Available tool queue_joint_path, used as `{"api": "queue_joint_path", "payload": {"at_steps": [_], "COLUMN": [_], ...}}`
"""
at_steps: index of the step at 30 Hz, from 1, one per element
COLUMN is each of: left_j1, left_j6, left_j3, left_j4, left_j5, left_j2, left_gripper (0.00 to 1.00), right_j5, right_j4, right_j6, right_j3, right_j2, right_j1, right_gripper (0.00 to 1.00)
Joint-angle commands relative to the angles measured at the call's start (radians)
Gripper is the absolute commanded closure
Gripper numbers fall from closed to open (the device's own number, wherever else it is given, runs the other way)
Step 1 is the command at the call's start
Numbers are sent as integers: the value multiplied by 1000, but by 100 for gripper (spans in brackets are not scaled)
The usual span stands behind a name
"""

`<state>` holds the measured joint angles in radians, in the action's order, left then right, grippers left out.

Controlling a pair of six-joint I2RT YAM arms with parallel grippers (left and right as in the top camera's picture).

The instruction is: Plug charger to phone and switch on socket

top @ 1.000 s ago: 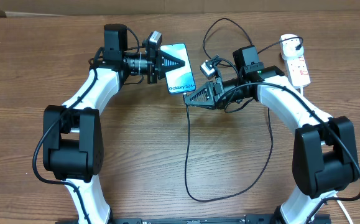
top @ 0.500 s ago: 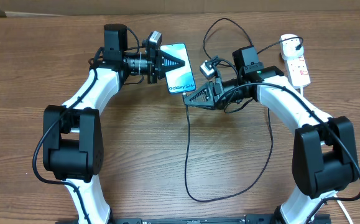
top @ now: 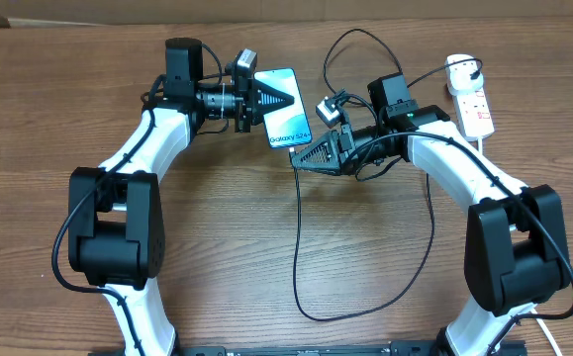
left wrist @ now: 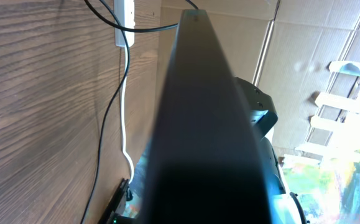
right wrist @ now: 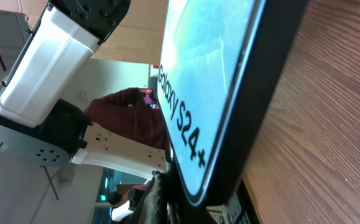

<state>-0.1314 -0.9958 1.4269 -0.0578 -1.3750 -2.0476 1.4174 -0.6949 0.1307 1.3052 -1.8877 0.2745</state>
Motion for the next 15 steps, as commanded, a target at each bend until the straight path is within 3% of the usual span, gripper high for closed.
{"api": "queue_joint_path", "payload": {"at_steps": [1,15], "left_j1": [0,0], "left_j6": [-3,-4], "left_j3": [16,16], "left_j4": [2,2], "left_j5": [-53,-59], "left_j2": [8,7], "left_gripper": [96,96], "right_j5": [15,16], "right_j4": [5,13], "right_j6": [0,0], "right_j3": [18,18], "right_j2": [27,27], "right_j1": [-1,-2], "right_gripper": [96,96]}}
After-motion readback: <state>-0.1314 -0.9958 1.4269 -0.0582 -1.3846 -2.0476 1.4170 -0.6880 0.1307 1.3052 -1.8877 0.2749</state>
